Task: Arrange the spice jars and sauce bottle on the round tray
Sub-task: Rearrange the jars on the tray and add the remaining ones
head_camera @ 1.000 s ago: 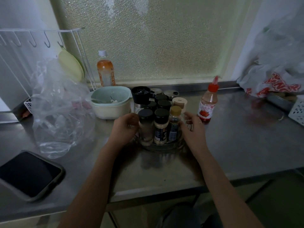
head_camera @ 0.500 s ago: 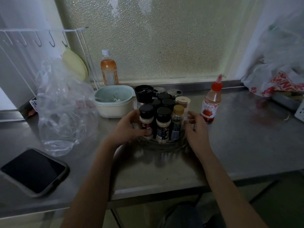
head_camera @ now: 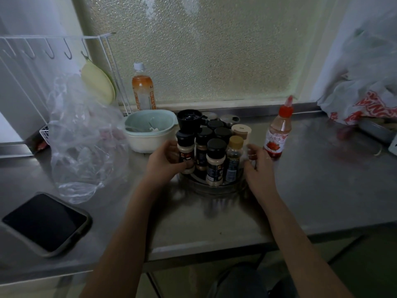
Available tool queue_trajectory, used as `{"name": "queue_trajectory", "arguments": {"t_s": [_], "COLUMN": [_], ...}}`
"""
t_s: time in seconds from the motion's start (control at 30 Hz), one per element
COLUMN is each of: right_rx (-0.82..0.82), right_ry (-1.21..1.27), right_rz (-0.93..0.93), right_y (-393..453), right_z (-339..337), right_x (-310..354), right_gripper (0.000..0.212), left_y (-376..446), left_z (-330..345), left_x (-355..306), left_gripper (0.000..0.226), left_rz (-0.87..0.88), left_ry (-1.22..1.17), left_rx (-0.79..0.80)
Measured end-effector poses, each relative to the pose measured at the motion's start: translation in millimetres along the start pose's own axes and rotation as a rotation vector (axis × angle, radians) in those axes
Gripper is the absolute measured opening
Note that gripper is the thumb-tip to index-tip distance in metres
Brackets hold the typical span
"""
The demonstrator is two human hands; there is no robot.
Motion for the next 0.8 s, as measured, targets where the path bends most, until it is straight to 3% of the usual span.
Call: {"name": "queue_trajectory", "arguments": {"t_s": [0.13, 0.4, 0.67, 0.8], "right_rx": [-0.003, -0.002, -0.004, -0.131], "right_ry": [-0.001, 0.020, 0.024, 0.039], "right_rz": [0.005, 0.007, 0.022, -0.076], "right_y": [1.3, 0.3, 0.1, -5.5], "right_z": [0.4, -0.1, 0.3, -7.5], "right_x": [-0.9, -1.4, -1.9, 10.7], "right_gripper": [0.041, 0.039, 0.039, 0.036], "left_y": [4.0, -2.2, -2.2, -3.8], "left_z": [-3.3, 6.1, 9.4, 10.2], "left_x": [5.2, 0.5, 1.7, 1.7], "left_gripper": [0.044, 0.037, 0.037, 0.044], "left_rz": [-0.060, -0.017, 0.050, 0.057], "left_ry": [-0.074, 0.006, 0.063, 0.073], "left_rx": [-0.005, 0.218, 0.227, 0.284]}}
Point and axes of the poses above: each hand's wrist, its own y-axis towards the middle knuckle, its own z-axis out of the palm, x = y × z, the point moved 3 cm from there along y, towards the middle knuckle, and after that the axes turned 8 degrees about -x, right-handed, at the moved point
